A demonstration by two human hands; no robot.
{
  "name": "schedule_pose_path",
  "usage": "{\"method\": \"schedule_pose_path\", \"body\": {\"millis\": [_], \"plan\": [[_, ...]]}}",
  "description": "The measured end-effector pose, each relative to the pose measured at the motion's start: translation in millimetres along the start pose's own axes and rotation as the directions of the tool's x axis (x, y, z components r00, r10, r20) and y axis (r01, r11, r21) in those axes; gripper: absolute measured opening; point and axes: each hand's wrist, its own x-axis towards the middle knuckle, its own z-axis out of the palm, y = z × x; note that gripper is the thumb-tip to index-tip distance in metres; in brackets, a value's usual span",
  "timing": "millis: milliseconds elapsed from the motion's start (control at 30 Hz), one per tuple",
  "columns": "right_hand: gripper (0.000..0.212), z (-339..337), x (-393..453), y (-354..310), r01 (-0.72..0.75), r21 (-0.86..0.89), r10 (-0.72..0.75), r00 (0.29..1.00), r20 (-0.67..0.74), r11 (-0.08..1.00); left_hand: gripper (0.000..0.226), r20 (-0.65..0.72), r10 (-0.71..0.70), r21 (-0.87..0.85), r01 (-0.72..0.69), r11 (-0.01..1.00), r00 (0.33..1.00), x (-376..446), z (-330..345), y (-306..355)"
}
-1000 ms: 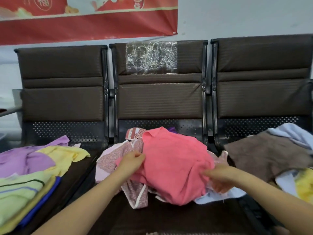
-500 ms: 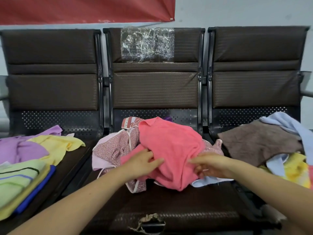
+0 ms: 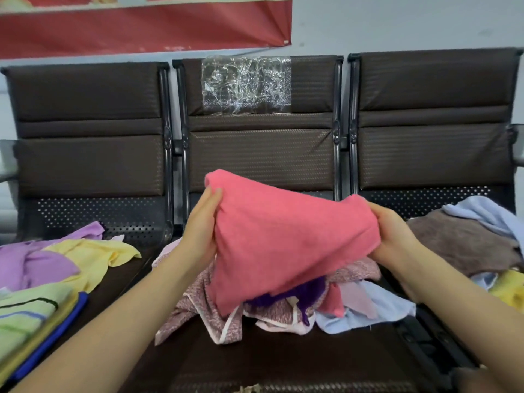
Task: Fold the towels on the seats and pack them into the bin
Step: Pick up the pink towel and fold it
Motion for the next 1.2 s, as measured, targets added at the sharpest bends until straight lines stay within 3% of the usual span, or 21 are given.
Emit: {"method": "schedule_pose_path", "body": {"millis": [67,133,200,267,367,433,500,533,667,767,833,900,967,1033,1100,1200], "plan": [[0.026,-6.0,10.0,-1.1,0.027,0.066,-0.02,0.994,-0.104,0.997,0.044,0.029,0.001,0.017,-0.002,1.0,1.0,7.0,-3.6,-3.1],[0.028,-20.8,23.4,7.6,0.028,0.057,-0.018,0.987,-0.157,0.998,0.046,-0.017,-0.008,0.138,0.01,0.99,1.0,9.0,-5.9,-12.0],[0.04,-39.6,28.8,24.1,-0.077,-0.179,0.042,0.98,-0.196,0.981,0.048,-0.098,-0.053,0.359,0.086,0.929,0.994,6.9,-12.6,-27.5],[0.05,-54.7,20.1,39.8,-0.254,-0.479,0.179,0.964,-0.198,0.84,0.057,-0.119,-0.147,0.564,0.189,0.804,0.982,0.3,-28.4,-43.6],[0.079,-65.5,8.8,49.7,-0.389,-0.667,0.372,0.911,-0.177,0.635,0.066,-0.074,-0.254,0.715,0.229,0.66,0.964,-3.8,-55.4,-61.9],[0.073,-70.7,6.7,49.2,-0.385,-0.691,0.379,0.909,-0.171,0.612,0.04,-0.102,-0.268,0.742,0.253,0.622,0.958,-11.2,-59.4,-58.8],[0.083,-76.8,4.3,51.5,-0.365,-0.736,0.432,0.895,-0.109,0.57,0.017,-0.122,-0.284,0.749,0.276,0.602,0.951,-16.3,-61.9,-55.0],[0.081,-79.7,1.8,52.9,-0.329,-0.781,0.454,0.889,-0.067,0.53,0.024,-0.112,-0.319,0.751,0.29,0.593,0.941,-20.7,-63.9,-53.5],[0.018,-81.6,-12.9,59.7,-0.15,-0.882,0.416,0.907,0.057,0.447,0.04,-0.059,-0.537,0.767,0.382,0.515,0.841,-43.8,-71.4,-48.3],[0.031,-81.6,-14.0,57.4,-0.03,-0.929,0.309,0.947,0.092,0.369,0.033,-0.072,-0.601,0.82,0.39,0.419,0.796,-58.2,-73.2,-45.8],[0.02,-77.9,-15.2,51.7,0.024,-0.911,0.212,0.97,0.122,0.412,0.029,-0.077,-0.636,0.854,0.38,0.356,0.768,-64.8,-74.8,-47.7],[0.017,-68.7,-19.2,42.4,0.016,-0.794,0.122,0.986,0.114,0.608,0.02,-0.023,-0.593,0.836,0.341,0.429,0.805,-68.0,-73.2,-47.0],[0.023,-58.7,-21.4,32.3,0.014,-0.637,0.058,0.994,0.092,0.77,0.011,0.007,-0.452,0.779,0.279,0.562,0.892,-66.4,-69.4,-41.1],[0.031,-49.5,-21.9,22.3,0.031,-0.539,0.03,0.994,0.103,0.842,0.022,0.008,-0.31,0.714,0.211,0.667,0.951,-61.1,-61.2,-30.4],[0.031,-40.1,-23.2,11.7,0.047,-0.455,-0.01,0.996,0.085,0.889,0.026,-0.031,-0.211,0.538,0.194,0.82,0.977,-57.8,-49.8,-15.7],[0.026,-29.7,-20.9,-3.8,0.028,-0.319,-0.033,0.999,-0.009,0.947,0.033,-0.045,-0.195,0.232,0.2,0.952,0.98,-55.4,-36.4,5.8]]}}
